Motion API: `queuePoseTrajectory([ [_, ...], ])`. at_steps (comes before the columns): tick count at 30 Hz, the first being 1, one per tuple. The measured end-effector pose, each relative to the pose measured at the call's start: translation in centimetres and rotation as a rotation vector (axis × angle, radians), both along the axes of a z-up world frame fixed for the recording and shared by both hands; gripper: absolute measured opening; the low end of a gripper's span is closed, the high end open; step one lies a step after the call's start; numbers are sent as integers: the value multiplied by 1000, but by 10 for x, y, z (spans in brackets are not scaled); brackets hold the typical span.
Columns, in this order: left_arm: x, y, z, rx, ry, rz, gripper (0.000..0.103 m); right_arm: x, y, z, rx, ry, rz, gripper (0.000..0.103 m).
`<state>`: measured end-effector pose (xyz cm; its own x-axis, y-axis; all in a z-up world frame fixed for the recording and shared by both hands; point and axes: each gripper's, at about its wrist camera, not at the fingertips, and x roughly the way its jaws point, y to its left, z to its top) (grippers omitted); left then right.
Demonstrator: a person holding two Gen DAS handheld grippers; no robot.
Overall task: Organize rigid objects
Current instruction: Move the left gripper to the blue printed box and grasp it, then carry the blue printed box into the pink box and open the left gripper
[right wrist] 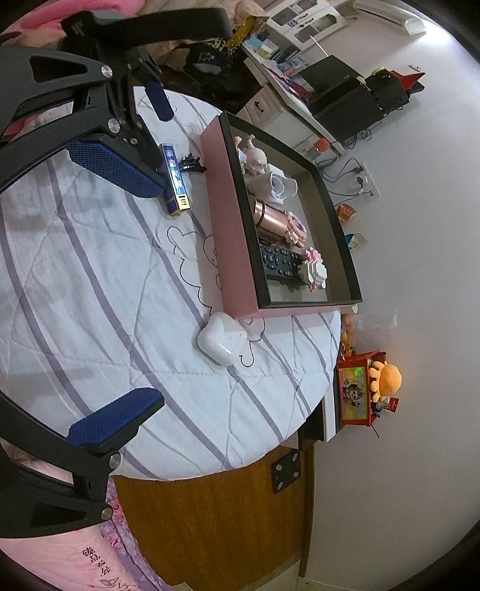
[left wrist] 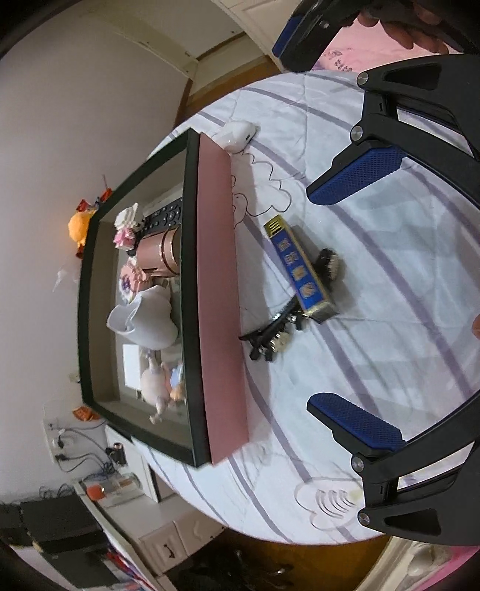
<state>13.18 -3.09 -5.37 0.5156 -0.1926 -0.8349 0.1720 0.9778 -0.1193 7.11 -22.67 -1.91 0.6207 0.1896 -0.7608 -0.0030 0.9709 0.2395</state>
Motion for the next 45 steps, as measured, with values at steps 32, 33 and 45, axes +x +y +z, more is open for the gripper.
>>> queuePoseTrajectory([
  [32,6,4,6,-32,32,-72,15,15,9,-1,-34,13,14,103],
  [33,4,5,8,-35,26,-70,15,15,10,-1,-34,13,16,103],
  [45,-5,21,45,-68,-43,-33,15,13,17,5,-40,1,29,103],
])
